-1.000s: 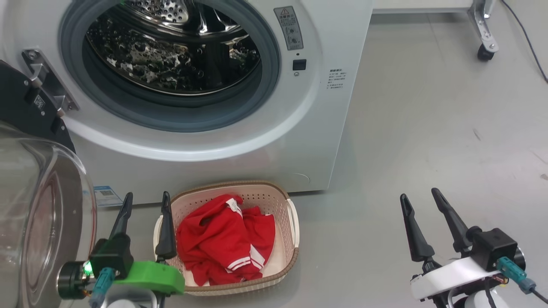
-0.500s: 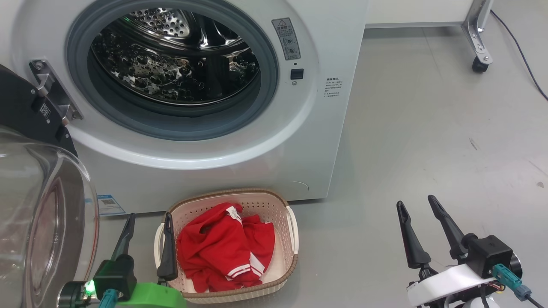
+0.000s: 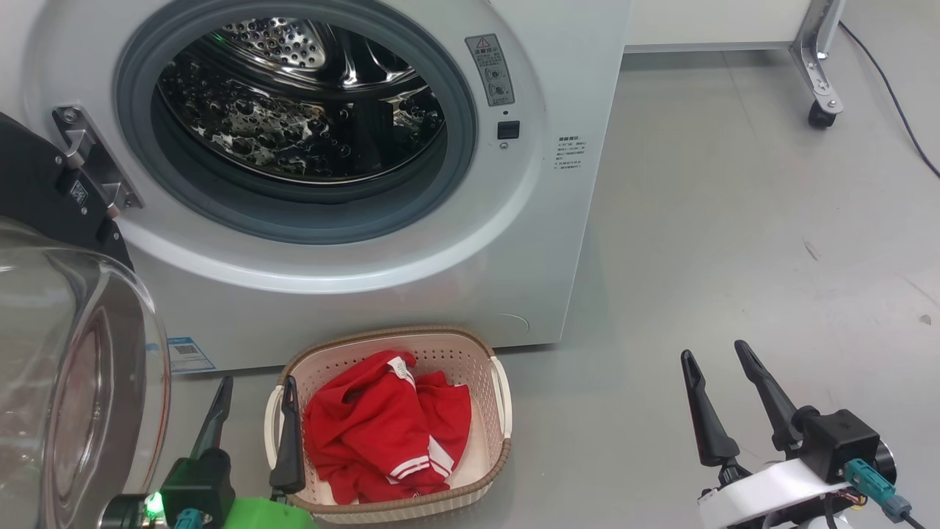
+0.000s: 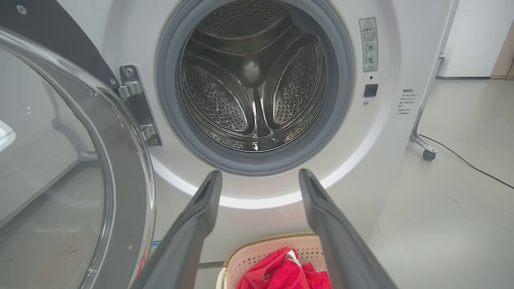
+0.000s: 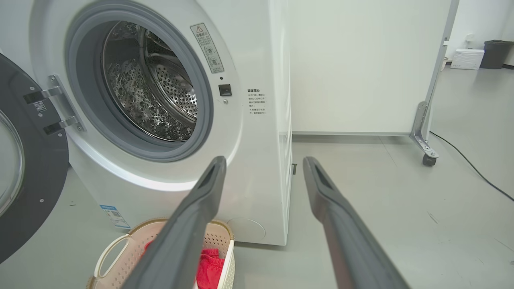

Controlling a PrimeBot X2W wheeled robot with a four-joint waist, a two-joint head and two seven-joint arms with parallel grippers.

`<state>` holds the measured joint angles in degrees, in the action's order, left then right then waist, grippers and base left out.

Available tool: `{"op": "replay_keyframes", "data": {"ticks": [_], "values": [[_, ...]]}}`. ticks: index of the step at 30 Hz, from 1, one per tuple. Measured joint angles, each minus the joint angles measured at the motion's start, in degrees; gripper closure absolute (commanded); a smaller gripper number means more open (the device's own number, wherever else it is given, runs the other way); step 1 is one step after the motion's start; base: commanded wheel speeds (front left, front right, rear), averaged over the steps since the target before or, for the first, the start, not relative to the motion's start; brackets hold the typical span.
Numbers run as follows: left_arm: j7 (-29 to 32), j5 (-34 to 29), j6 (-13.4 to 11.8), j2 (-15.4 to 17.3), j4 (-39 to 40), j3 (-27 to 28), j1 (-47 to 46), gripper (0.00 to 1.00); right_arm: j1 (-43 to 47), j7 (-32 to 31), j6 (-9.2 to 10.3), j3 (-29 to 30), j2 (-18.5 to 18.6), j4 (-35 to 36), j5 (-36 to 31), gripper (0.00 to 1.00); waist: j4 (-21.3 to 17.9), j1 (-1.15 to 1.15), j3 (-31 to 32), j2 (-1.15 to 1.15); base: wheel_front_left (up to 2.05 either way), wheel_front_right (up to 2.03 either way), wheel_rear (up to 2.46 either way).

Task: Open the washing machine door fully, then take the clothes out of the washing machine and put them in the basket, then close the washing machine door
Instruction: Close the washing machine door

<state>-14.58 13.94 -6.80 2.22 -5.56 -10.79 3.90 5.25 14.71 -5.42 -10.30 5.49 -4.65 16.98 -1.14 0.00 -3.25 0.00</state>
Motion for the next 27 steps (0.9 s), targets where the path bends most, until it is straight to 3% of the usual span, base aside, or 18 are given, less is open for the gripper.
{"op": "replay_keyframes", "data": {"ticks": [27], "values": [[1.44, -0.86, 0.00, 0.21, 2.38, -0.18, 1.48, 0.00, 0.38, 0.00, 0.02, 0.25, -0.22, 0.08, -0.54, 0.00, -0.24, 0.00, 1.07, 0.00, -0.26, 0.28, -0.02]]}}
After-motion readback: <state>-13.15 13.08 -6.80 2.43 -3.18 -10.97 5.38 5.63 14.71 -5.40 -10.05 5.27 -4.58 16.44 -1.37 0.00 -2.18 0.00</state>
